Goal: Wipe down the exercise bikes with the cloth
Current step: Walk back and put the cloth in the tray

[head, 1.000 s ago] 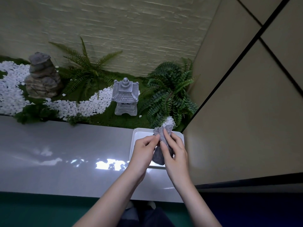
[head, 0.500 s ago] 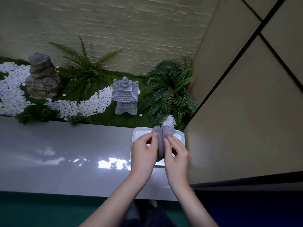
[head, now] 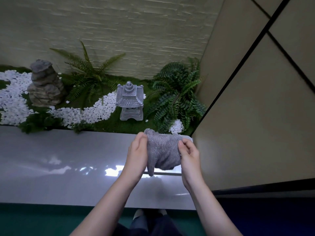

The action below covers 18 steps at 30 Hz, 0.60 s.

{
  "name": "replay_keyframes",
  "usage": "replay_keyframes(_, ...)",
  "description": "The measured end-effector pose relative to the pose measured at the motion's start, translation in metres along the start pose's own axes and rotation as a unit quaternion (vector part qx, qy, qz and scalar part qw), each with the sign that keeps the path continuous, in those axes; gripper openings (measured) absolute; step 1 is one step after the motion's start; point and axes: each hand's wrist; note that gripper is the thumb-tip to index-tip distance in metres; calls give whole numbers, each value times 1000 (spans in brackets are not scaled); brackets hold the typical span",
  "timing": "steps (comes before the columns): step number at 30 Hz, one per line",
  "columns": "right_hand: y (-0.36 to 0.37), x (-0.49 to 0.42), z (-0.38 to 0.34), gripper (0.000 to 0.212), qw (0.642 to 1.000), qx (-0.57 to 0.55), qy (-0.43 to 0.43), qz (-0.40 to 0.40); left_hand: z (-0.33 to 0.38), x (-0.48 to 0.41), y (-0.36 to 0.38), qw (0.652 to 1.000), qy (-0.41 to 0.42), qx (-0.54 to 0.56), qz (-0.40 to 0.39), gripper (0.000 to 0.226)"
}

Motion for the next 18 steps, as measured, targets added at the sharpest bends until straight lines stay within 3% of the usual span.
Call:
replay_keyframes(4,1,5,-5,11,999,-27,-11,14,-5,-5,0,989,-113,90,-11,34)
replay_keyframes(11,5,6,-11,26,997,3,-73,32,-14,-1,10,937,-266,223,-42,33)
replay_keyframes(13,5,1,-4,28,997,26,-61,49,-14,2,13,923,-272,261,-81,40)
replay_keyframes(18,2,-9,16,27,994,71,-13,86,-11,7,23,940,-219,234,-118,37)
Point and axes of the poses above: each hand's wrist, its own x-axis away from the middle knuckle, its own y-axis out of the palm, z = x × y, and after that the axes turned 8 degrees about -x, right-handed
